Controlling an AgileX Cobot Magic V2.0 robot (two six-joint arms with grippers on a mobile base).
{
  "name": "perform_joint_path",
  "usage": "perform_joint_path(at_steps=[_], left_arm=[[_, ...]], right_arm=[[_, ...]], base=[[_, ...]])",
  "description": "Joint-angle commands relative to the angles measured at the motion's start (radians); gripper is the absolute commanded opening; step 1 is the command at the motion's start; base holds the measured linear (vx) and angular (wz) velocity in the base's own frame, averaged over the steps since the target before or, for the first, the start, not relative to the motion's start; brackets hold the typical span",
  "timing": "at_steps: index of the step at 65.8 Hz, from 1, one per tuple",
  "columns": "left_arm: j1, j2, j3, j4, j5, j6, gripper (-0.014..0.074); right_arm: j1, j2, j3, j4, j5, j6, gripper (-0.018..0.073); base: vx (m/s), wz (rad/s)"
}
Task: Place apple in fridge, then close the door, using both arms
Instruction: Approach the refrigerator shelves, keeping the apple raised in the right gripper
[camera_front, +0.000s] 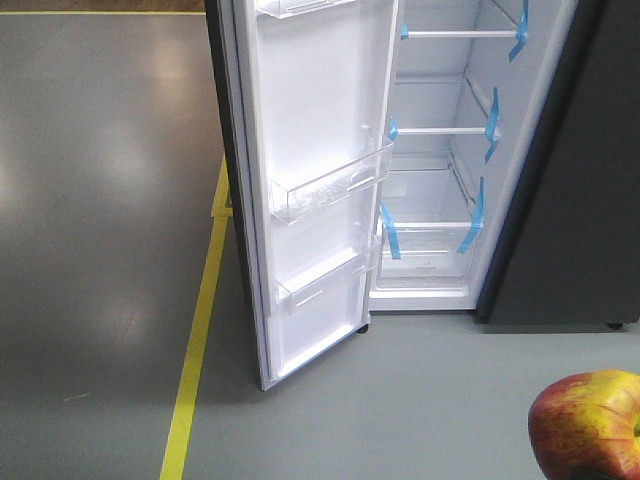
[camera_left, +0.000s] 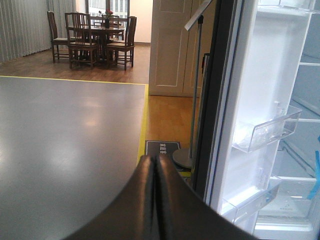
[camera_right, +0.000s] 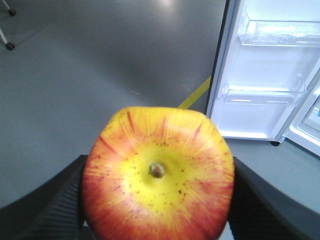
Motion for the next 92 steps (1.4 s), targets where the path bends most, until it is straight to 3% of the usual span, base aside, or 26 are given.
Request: perform_joint_path(at_steps=[1, 92], left_arm=[[-0.001, -0.015, 0.029, -0.004, -0.072, -0.007, -0.0006], [-0.001, -0.015, 0.029, -0.004, -0.072, -0.007, -0.0006]], right_arm=[[-0.001, 0.006, -0.025, 0.018, -0.069, -0.003, 0.0365], [-0.001, 0.006, -0.025, 0.018, -0.069, -0.003, 0.0365]], base=[[0.09, 0.00], [0.08, -0.01]])
